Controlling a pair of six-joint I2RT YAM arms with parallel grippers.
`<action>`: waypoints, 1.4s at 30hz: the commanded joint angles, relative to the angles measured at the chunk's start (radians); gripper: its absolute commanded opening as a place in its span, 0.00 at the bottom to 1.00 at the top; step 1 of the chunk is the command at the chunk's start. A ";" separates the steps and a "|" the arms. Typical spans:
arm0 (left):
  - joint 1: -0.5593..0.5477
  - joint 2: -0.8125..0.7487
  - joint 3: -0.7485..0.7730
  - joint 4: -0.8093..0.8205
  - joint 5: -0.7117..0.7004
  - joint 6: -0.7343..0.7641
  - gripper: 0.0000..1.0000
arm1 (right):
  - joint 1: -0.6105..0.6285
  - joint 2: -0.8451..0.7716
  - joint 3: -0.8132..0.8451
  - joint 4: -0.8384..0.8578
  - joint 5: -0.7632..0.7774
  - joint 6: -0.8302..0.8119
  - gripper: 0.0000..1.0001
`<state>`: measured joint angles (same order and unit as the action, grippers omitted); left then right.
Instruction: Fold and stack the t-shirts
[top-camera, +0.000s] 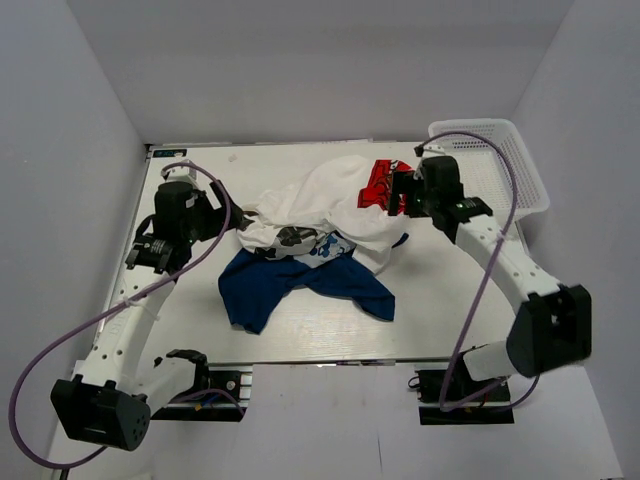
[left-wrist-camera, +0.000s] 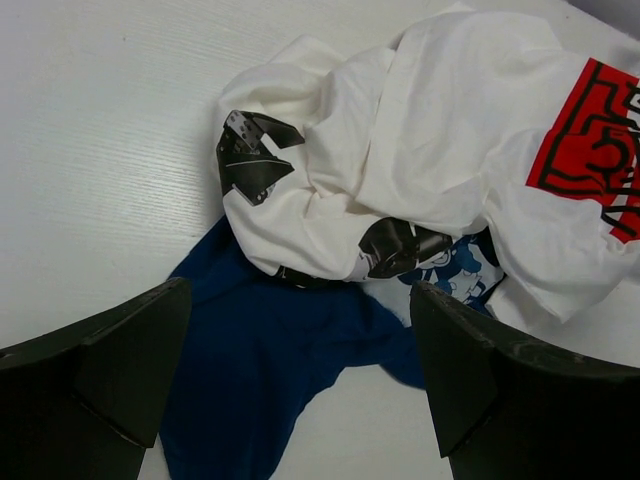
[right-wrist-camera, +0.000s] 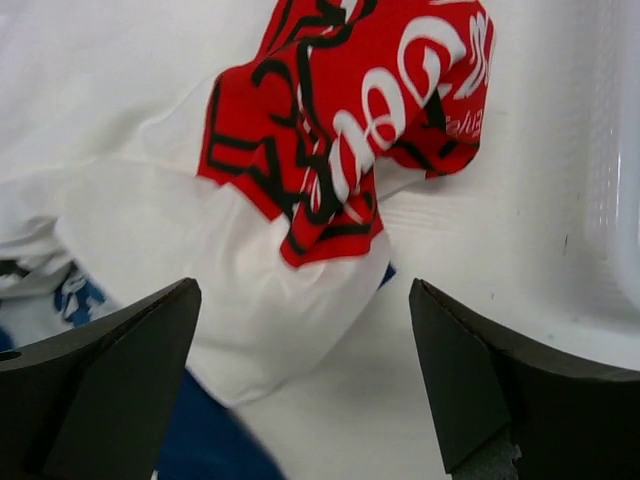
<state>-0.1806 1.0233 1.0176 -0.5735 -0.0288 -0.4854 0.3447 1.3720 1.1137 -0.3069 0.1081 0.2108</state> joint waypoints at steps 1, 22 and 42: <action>-0.005 0.015 -0.004 0.032 0.010 0.019 1.00 | 0.016 0.152 0.090 0.028 0.082 -0.077 0.90; -0.005 0.024 -0.014 0.061 0.003 0.038 1.00 | 0.002 0.380 0.920 0.030 0.322 -0.068 0.00; -0.005 0.115 0.050 0.081 0.023 0.047 1.00 | -0.271 0.364 0.846 0.151 0.587 -0.268 0.00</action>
<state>-0.1806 1.1213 1.0203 -0.5121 -0.0185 -0.4488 0.1219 1.7473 2.0129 -0.1349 0.7288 -0.1181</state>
